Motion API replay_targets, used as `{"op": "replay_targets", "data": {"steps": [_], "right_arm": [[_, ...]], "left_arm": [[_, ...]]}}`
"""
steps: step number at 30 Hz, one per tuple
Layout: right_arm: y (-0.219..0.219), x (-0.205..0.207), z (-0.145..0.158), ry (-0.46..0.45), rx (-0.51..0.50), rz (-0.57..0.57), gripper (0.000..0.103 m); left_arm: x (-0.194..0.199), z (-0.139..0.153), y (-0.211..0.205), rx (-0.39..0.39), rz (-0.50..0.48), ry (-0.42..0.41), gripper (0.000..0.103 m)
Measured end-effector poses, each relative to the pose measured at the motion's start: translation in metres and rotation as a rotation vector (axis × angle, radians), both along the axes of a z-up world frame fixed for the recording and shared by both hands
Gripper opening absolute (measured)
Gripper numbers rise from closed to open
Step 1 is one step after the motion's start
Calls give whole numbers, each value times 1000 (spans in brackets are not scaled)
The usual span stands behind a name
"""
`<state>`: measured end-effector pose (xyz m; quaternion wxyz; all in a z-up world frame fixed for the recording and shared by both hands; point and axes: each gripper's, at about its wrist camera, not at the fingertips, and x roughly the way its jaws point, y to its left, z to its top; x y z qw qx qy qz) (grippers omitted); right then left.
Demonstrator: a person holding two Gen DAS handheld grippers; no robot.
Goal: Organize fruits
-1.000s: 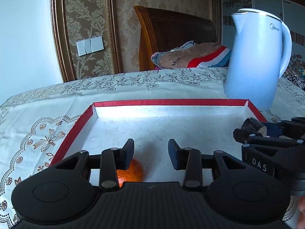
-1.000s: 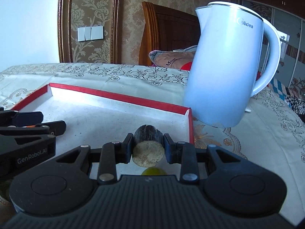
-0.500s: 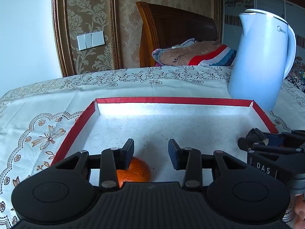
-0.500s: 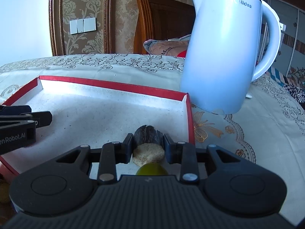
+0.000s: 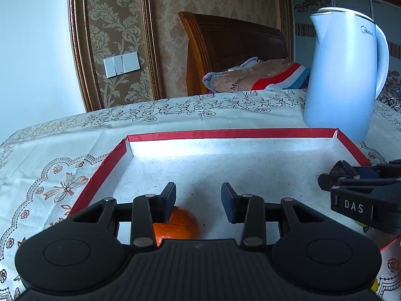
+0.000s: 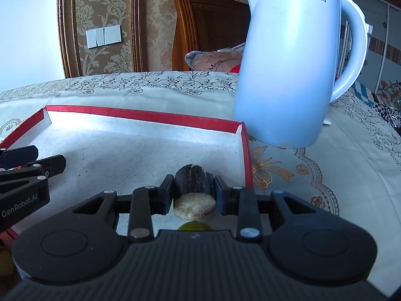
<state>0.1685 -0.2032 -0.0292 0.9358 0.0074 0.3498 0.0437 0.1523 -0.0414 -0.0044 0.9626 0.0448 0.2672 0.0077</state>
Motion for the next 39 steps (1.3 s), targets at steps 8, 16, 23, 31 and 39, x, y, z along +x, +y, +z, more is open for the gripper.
{"op": "replay_targets", "data": {"steps": [8,16,23,31,39], "right_arm": [[2,-2,-1,-9,-9,0,30],[2,-4,0,-18,-21,13,35],[14,-13,1,-36,-50,59,78],[11,-21,5,-47,-38,58,89],[2,-36,11,-80,31,66,94]], "left_arm": [[-1,-1,0,10,-2,-4,40],[-2,-2,-1,22,-10,-6,43],[-4,-1,-1,32,-10,-16,43],[-12,1,5,7,4,-34,43],[-39,9,4,-4,-21,-95,43]]}}
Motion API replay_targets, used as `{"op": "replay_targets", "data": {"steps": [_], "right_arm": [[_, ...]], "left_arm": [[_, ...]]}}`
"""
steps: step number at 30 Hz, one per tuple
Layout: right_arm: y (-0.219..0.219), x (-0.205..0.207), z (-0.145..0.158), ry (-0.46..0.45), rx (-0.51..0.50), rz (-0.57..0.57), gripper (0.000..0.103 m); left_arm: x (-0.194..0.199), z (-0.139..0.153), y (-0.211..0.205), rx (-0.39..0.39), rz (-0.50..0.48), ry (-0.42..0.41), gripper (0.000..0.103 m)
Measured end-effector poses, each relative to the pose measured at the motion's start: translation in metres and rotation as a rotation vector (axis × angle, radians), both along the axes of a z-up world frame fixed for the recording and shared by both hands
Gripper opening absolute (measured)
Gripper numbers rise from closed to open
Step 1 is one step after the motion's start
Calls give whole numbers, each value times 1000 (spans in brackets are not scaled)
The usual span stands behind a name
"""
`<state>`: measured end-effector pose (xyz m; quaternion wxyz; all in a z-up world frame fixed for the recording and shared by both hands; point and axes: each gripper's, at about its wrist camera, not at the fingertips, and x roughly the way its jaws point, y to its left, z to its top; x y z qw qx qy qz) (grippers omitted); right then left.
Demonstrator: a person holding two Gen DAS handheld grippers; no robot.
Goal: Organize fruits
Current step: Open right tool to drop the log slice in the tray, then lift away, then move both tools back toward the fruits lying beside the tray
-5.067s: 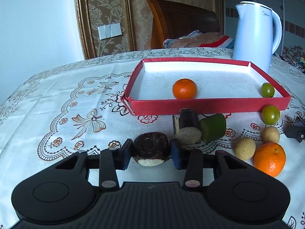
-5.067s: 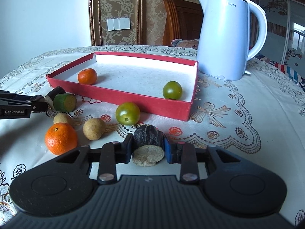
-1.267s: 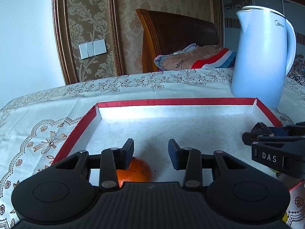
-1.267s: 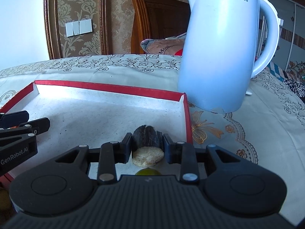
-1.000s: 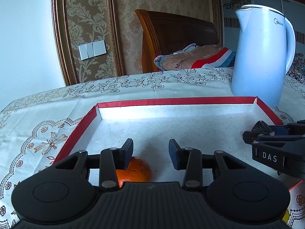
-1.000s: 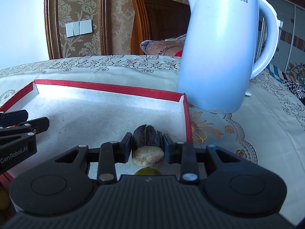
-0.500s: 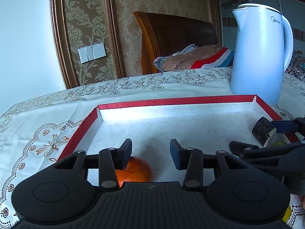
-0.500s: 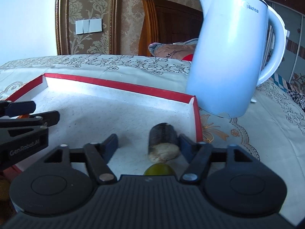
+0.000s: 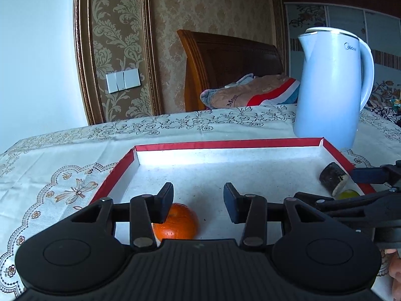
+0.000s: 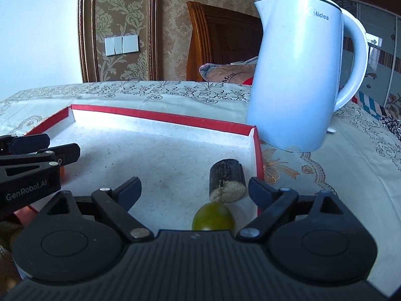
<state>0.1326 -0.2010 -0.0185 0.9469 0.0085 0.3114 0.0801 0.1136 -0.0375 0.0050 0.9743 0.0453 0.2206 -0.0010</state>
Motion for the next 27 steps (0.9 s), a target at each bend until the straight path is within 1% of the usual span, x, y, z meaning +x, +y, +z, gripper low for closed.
{"op": "replay_targets", "data": {"steps": [4,7,8,10,13,15,18,23,25,27], "right_arm": [[-3,-9,4,-21,25,-2,95],[-6,-17,7,-39,35,-8,98],[-6,-20,8,-46,32,-16,101],[-11,-26,10,-58,40,-34,102],[-20,-31,11,-54,82,-51,102],[-24,-33,10,-42,101,-56,102],[-24,-36,9,-37,94,-58,102],[-22,-47,7,-35,90,-43,102],[-22,-54,8,-31,99,-36,102],[-25,-63,8,-27,122,-27,102]], "left_arm": [[-17,4,1,1,-4,-35,43],[-25,6,3,-13,-8,-44,43],[-29,6,4,-14,-7,-46,43],[-36,6,6,-8,-1,-58,43],[-47,6,8,-6,0,-73,43],[-53,7,11,-27,0,-74,43],[-59,9,17,-58,1,-70,43],[-69,8,23,-79,18,-66,43],[-74,8,27,-93,21,-60,45],[-80,8,31,-108,18,-58,50]]}}
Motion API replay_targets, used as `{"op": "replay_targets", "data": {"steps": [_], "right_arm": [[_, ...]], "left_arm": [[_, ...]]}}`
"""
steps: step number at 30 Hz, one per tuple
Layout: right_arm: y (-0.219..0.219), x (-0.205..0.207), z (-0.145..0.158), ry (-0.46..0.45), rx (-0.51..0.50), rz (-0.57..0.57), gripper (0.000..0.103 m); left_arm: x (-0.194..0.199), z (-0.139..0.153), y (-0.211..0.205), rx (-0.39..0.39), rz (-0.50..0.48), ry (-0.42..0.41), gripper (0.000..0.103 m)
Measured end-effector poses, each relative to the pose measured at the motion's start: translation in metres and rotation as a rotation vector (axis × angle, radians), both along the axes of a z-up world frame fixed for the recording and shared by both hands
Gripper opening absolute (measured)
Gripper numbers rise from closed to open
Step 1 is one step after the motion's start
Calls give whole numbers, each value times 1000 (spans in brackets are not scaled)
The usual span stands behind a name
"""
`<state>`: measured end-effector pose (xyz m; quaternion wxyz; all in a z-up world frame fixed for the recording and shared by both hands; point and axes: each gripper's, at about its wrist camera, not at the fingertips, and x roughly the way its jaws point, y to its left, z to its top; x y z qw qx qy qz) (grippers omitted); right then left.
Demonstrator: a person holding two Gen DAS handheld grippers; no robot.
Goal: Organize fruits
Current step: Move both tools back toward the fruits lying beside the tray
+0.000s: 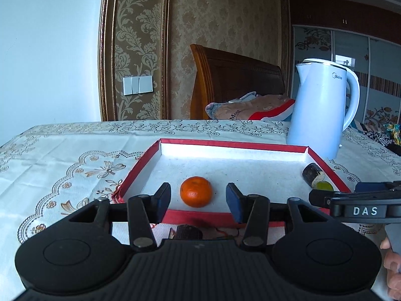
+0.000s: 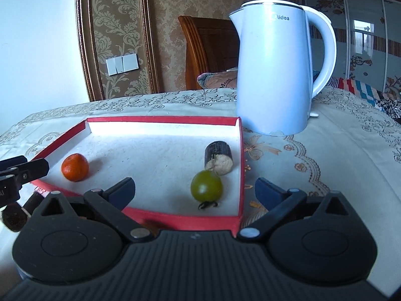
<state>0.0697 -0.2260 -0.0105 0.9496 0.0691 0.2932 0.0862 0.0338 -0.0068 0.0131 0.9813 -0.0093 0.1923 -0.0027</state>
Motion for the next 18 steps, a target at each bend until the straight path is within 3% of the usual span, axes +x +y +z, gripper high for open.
{"op": "replay_targets", "data": {"steps": [13,18], "right_arm": [[-24,-24,1,22,86,-19,103],[-20,-26,1,15,65,-7,103]], "left_arm": [[-27,-5,14,-12,-12,13,52],[-34,-4,28,-47,8,0,64]]}}
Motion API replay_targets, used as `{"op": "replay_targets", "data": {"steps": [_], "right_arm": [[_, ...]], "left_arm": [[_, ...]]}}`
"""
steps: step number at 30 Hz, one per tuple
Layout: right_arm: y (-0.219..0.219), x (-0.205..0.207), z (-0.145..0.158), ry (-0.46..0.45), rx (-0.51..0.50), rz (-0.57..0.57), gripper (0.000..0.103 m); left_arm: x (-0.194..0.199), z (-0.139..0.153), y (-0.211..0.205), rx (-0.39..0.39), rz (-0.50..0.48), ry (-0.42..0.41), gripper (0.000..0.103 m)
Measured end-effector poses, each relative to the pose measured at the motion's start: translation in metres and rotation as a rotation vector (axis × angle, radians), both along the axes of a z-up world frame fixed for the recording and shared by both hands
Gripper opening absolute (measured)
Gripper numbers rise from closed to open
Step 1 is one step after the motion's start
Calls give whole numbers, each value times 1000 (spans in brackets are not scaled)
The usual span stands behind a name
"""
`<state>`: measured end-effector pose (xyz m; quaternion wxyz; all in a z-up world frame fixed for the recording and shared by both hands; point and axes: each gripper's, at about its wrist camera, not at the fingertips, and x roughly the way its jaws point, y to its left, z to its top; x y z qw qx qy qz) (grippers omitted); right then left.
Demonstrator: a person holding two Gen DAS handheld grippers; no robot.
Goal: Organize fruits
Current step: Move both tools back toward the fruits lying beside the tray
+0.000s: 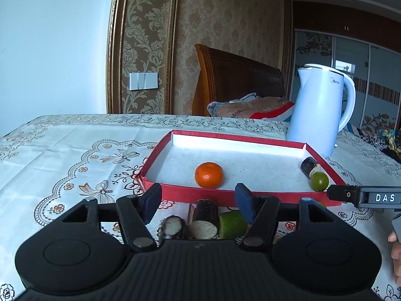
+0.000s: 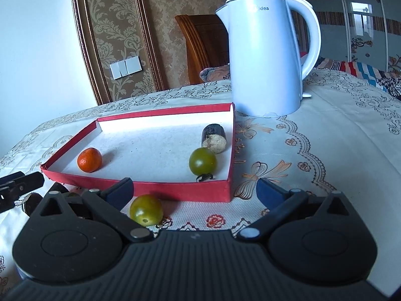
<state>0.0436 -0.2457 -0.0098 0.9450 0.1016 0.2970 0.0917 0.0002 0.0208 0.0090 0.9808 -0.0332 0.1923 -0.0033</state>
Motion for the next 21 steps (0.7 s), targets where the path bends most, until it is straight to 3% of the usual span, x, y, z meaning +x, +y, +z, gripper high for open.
{"op": "replay_targets", "data": {"steps": [6,11,16,21], "right_arm": [[-3,-6,0,10,21,3,103],[-5,-8,0,14,31,2,103],[-3,-8,0,13,24,13,103],[-2,-8,-1,19,24,10,103]], "left_arm": [[3,-1,15,-60,32,36,64],[0,-5,28,-45,78,58,64],[2,-10,41,-129,26,123,64],[2,-14,29,-57,6,139,64]]}}
